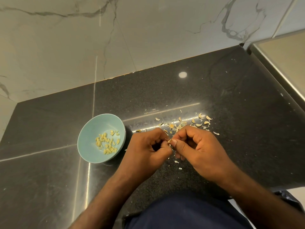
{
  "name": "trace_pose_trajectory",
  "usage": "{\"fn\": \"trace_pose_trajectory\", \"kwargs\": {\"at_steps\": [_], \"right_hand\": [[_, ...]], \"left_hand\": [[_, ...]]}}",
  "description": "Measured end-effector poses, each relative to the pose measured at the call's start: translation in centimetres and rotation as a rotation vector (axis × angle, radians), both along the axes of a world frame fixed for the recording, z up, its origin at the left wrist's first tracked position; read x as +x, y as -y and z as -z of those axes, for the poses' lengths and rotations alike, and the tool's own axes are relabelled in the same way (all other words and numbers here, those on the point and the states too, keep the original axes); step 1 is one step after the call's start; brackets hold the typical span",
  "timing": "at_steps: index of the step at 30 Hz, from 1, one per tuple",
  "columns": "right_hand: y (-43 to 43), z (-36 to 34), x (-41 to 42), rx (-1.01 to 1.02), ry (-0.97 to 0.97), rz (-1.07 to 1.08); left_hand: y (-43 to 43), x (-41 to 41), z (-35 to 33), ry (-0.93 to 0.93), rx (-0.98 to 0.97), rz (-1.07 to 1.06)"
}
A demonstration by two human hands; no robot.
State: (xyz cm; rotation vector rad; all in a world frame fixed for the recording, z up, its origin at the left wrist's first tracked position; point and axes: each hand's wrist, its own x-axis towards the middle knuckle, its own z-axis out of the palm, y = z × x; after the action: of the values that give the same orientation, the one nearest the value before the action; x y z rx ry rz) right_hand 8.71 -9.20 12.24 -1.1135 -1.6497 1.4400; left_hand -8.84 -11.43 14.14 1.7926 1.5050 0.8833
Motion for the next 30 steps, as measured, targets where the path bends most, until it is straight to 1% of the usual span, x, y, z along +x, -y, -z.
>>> {"fn": "trace_pose_trajectory", "kwargs": {"at_steps": [3, 5, 7, 10, 13, 16, 18, 21, 24, 26, 30], "right_hand": [[-0.3, 0.0, 0.1, -0.111, -0.146, -0.003], [-0.4, 0.2, 0.1, -0.146, -0.206, 0.028], [-0.4, 0.4, 0.0, -0.151, -0.224, 0.042], [-0.5, 0.6, 0.0, -0.153, -0.199, 0.047], [-0.6, 0.8, 0.0, -0.167, -0.176, 0.054], [-0.7, 1.1, 0.0, -0.167, -0.149, 0.053], [-0.7, 1.2, 0.0, -0.165, -0.135, 0.038], [-0.7, 1.3, 0.0, -0.174, -0.124, 0.008], [-0.6, 1.2, 0.1, -0.186, -0.117, -0.018], [-0.5, 1.1, 0.0, -0.183, -0.118, -0.028], [-0.4, 1.1, 0.0, -0.164, -0.135, -0.109]], "left_hand": [[0.2, 0.1, -0.1, 0.167, -0.047, -0.066], [0.2, 0.2, -0.1, 0.235, -0.081, -0.123], [0.2, 0.2, -0.1, 0.263, -0.116, -0.167], [0.3, 0.3, -0.2, 0.280, -0.164, -0.227], [0.3, 0.2, -0.1, 0.246, -0.156, -0.253], [0.3, 0.1, 0.0, 0.226, -0.142, -0.126], [0.2, 0.1, 0.0, 0.169, -0.090, -0.042], [0.0, -0.1, 0.2, 0.044, 0.033, -0.018], [-0.4, -0.4, 0.5, -0.066, 0.112, 0.023], [-0.4, -0.4, 0.6, -0.122, 0.143, 0.069], [-0.3, -0.5, 0.5, -0.157, 0.147, 0.102]]}}
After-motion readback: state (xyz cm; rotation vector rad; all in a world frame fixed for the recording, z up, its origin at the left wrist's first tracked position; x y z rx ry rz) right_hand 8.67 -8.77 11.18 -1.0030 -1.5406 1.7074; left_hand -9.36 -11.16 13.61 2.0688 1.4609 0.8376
